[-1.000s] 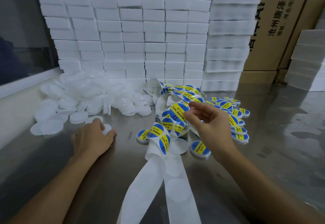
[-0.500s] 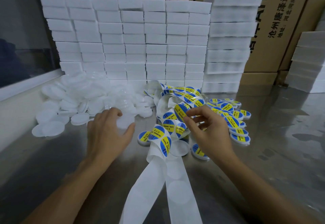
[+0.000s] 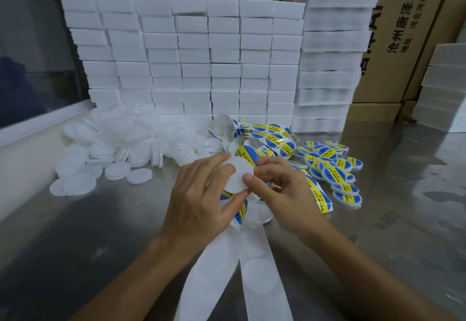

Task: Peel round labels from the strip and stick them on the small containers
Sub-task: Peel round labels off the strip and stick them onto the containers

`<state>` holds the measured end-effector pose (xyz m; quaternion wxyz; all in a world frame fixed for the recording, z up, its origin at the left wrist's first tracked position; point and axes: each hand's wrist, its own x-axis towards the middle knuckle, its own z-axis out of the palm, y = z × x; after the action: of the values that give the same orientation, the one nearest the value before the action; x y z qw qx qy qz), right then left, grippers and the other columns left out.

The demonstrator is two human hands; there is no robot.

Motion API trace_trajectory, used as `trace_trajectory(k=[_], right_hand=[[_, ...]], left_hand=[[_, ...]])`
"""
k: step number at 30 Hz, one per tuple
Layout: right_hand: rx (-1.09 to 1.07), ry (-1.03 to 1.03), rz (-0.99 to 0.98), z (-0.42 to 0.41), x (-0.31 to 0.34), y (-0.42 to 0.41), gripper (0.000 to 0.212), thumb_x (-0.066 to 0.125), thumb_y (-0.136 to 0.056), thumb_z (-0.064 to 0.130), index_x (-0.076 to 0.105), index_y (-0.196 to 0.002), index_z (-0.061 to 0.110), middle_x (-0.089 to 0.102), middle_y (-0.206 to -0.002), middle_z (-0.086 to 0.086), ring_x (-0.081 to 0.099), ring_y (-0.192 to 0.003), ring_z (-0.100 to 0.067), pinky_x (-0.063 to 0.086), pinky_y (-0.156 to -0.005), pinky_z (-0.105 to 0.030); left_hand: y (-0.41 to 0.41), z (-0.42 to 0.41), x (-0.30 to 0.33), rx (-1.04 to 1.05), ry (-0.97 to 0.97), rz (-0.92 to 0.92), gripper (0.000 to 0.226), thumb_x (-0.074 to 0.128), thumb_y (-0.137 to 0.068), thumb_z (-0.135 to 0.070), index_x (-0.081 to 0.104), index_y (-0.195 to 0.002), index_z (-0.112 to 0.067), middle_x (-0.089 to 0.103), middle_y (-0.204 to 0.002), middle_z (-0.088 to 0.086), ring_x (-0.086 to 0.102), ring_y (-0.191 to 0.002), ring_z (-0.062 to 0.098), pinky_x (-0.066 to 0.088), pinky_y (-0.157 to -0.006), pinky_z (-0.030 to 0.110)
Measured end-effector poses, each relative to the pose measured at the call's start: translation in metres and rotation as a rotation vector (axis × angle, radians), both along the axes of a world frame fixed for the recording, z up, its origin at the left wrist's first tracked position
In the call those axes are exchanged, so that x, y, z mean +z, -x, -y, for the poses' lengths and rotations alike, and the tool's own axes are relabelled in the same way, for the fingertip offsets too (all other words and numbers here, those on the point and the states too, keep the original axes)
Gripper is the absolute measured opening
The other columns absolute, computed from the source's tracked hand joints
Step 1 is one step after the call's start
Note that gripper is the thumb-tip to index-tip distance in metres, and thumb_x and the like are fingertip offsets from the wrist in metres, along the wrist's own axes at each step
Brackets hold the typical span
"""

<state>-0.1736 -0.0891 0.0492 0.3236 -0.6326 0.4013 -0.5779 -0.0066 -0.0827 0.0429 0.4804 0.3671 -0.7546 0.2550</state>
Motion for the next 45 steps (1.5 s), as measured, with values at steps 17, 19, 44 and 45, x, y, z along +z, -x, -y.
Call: trace_trajectory(k=[17, 19, 44, 45], right_hand=[[-0.018, -0.034, 0.067, 0.004, 0.003, 0.008, 0.013, 0.073, -0.079, 0.021, 0.074, -0.084, 0.01, 0.062, -0.106, 0.0, 0.067, -0.076, -0.002, 0.054, -0.072, -0.022], [-0.021, -0.034, 0.073, 0.003, 0.004, 0.008, 0.018, 0.073, -0.076, 0.027, 0.075, -0.086, 0.011, 0.063, -0.107, 0.0, 0.067, -0.075, -0.003, 0.055, -0.072, -0.021], [-0.231, 0.167, -0.069, 0.006, 0.007, 0.018, 0.007, 0.07, -0.088, 0.011, 0.072, -0.084, 0.017, 0.068, -0.091, 0.006, 0.064, -0.073, -0.006, 0.05, -0.06, -0.02], [-0.2, 0.152, -0.032, 0.005, 0.008, 0.018, 0.008, 0.07, -0.088, 0.01, 0.072, -0.085, 0.017, 0.07, -0.083, 0.006, 0.064, -0.07, -0.009, 0.05, -0.06, -0.021]], left_hand=[[0.002, 0.008, 0.003, -0.904, -1.17, -1.31, 0.03, 0.069, -0.066, -0.003, 0.07, -0.097, -0.002, 0.073, -0.098, 0.02, 0.073, -0.088, 0.03, 0.059, -0.07, 0.03], [0.002, 0.009, 0.003, -0.906, -1.167, -1.331, 0.025, 0.069, -0.066, -0.003, 0.073, -0.09, -0.004, 0.074, -0.096, 0.02, 0.073, -0.087, 0.029, 0.059, -0.068, 0.029], [-0.006, 0.013, 0.003, -0.799, -1.132, -1.451, 0.035, 0.069, -0.066, -0.005, 0.067, -0.099, 0.003, 0.074, -0.092, 0.018, 0.074, -0.083, 0.032, 0.06, -0.066, 0.029], [-0.006, 0.013, 0.003, -0.791, -1.128, -1.451, 0.035, 0.07, -0.066, -0.006, 0.067, -0.1, 0.003, 0.074, -0.093, 0.018, 0.074, -0.084, 0.032, 0.06, -0.066, 0.029]])
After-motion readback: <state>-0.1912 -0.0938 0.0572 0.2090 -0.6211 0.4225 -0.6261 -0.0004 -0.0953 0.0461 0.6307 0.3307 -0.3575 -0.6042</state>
